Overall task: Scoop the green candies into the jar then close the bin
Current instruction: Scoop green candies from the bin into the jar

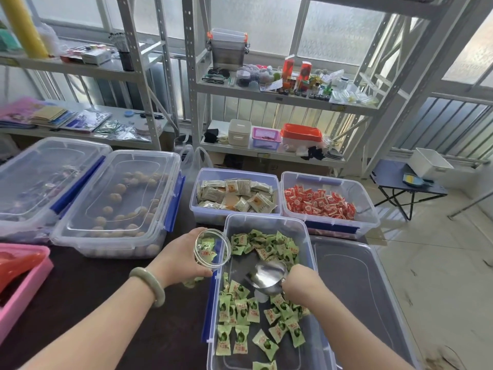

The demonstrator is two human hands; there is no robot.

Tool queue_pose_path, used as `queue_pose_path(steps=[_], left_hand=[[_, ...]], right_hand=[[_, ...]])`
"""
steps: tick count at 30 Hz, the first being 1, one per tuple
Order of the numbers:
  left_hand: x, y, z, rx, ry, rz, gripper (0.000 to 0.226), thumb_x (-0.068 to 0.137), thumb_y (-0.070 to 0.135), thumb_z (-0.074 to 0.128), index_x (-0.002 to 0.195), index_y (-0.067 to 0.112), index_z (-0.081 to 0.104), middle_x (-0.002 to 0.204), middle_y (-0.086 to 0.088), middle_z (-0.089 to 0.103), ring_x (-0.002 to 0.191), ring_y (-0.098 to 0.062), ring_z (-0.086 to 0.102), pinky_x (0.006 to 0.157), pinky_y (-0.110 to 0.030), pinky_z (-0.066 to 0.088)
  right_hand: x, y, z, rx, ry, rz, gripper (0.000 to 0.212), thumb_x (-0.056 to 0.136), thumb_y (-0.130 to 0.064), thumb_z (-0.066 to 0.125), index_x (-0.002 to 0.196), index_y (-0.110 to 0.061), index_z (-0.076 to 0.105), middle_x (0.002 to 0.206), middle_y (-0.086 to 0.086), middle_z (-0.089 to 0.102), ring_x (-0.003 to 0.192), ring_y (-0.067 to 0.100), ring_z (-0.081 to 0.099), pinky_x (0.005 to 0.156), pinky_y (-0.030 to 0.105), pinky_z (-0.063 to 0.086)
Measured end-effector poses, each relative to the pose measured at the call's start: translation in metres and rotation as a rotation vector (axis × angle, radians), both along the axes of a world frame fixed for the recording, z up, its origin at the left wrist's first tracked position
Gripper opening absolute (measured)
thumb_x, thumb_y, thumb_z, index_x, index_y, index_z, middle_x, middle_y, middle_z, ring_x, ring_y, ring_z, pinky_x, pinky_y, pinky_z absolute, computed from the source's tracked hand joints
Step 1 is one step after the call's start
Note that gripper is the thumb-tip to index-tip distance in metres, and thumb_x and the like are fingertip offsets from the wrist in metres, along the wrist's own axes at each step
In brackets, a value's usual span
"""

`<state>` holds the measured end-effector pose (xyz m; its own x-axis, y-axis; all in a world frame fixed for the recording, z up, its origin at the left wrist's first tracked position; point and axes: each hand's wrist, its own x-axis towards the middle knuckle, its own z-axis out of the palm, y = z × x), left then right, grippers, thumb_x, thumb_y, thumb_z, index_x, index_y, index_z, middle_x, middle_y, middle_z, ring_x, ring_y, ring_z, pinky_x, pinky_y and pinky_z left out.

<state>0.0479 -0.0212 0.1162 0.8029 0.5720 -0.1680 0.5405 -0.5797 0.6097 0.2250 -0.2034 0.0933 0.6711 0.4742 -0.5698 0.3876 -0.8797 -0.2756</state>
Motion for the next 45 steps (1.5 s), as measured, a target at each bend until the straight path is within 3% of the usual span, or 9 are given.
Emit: queue_pose_path(steps=[3, 7, 13, 20, 26, 28, 32, 41, 45], left_hand=[[0.002, 0.002, -0.002, -0.011, 0.002, -0.002, 0.091, 0.062, 0.029, 0.083, 0.138, 0.023, 0.034, 0.123, 0.006, 0.058, 0.106, -0.004, 0.050, 0.090, -0.015, 0.034], [0.006, 0.007, -0.005, -0.006, 0.027, -0.001, 0.093, 0.062, 0.032, 0.083, 0.138, 0.026, 0.032, 0.126, 0.007, 0.056, 0.113, -0.007, 0.052, 0.093, -0.016, 0.035], [0.011, 0.013, -0.009, -0.002, 0.041, 0.007, 0.092, 0.061, 0.033, 0.083, 0.138, 0.027, 0.033, 0.129, 0.009, 0.055, 0.116, -0.006, 0.050, 0.093, -0.015, 0.033], [0.014, 0.015, -0.010, 0.003, 0.054, -0.010, 0.093, 0.061, 0.032, 0.083, 0.139, 0.028, 0.032, 0.129, 0.011, 0.054, 0.115, -0.004, 0.050, 0.094, -0.015, 0.033], [0.014, 0.015, -0.013, -0.012, 0.055, 0.019, 0.097, 0.059, 0.033, 0.084, 0.140, 0.028, 0.031, 0.129, 0.011, 0.055, 0.115, -0.004, 0.050, 0.095, -0.015, 0.034], [0.014, 0.015, -0.013, -0.005, 0.052, 0.018, 0.096, 0.059, 0.032, 0.084, 0.139, 0.028, 0.032, 0.128, 0.011, 0.055, 0.115, -0.003, 0.050, 0.094, -0.013, 0.033], [0.014, 0.012, -0.012, 0.004, 0.045, 0.027, 0.095, 0.060, 0.031, 0.083, 0.140, 0.027, 0.032, 0.128, 0.011, 0.055, 0.116, -0.004, 0.051, 0.095, -0.014, 0.034], [0.013, 0.011, -0.013, -0.017, 0.037, 0.069, 0.095, 0.059, 0.032, 0.083, 0.139, 0.028, 0.032, 0.125, 0.011, 0.057, 0.113, -0.004, 0.052, 0.094, -0.015, 0.036], [0.012, 0.010, -0.014, -0.031, 0.036, 0.091, 0.095, 0.058, 0.033, 0.084, 0.138, 0.027, 0.033, 0.124, 0.011, 0.058, 0.112, -0.004, 0.053, 0.095, -0.016, 0.036]], right_hand=[[0.001, 0.012, -0.009, 0.035, -0.007, -0.080, 0.032, 0.091, -0.014, 0.045, 0.115, -0.001, 0.061, 0.071, 0.004, 0.049, 0.107, 0.031, 0.061, 0.077, 0.031, 0.043], [0.010, 0.030, -0.022, 0.070, -0.040, -0.117, 0.030, 0.090, -0.012, 0.045, 0.112, -0.002, 0.063, 0.114, 0.016, 0.066, 0.110, 0.032, 0.061, 0.084, 0.035, 0.049], [0.025, 0.040, -0.039, 0.015, -0.043, -0.039, 0.016, 0.087, -0.009, 0.049, 0.073, -0.010, 0.056, 0.094, 0.010, 0.064, 0.082, 0.028, 0.057, 0.065, 0.029, 0.042], [0.044, 0.043, -0.055, 0.061, -0.052, -0.019, 0.015, 0.086, -0.018, 0.054, 0.073, -0.012, 0.057, 0.076, 0.005, 0.061, 0.072, 0.026, 0.060, 0.043, 0.024, 0.032], [0.045, 0.042, -0.069, 0.119, -0.009, -0.049, 0.019, 0.087, -0.020, 0.055, 0.081, -0.007, 0.068, 0.072, 0.005, 0.061, 0.065, 0.025, 0.053, 0.045, 0.024, 0.031], [0.039, 0.037, -0.082, 0.224, 0.173, -0.195, 0.022, 0.089, -0.020, 0.056, 0.076, -0.008, 0.068, 0.064, 0.005, 0.060, 0.054, 0.021, 0.051, 0.048, 0.023, 0.037], [0.019, 0.035, -0.098, 0.425, 0.654, -0.631, 0.012, 0.096, -0.009, 0.053, 0.098, -0.002, 0.062, 0.064, 0.011, 0.056, 0.038, 0.012, 0.041, 0.033, 0.016, 0.031], [0.004, 0.022, -0.115, 0.632, 0.625, -0.650, 0.027, 0.093, -0.002, 0.055, 0.118, 0.008, 0.060, 0.065, 0.012, 0.062, 0.047, 0.017, 0.050, 0.042, 0.023, 0.038], [0.003, 0.015, -0.110, 0.661, 0.637, -0.630, 0.032, 0.092, -0.006, 0.059, 0.123, 0.002, 0.060, 0.082, 0.012, 0.069, 0.058, 0.015, 0.059, 0.055, 0.024, 0.047]])
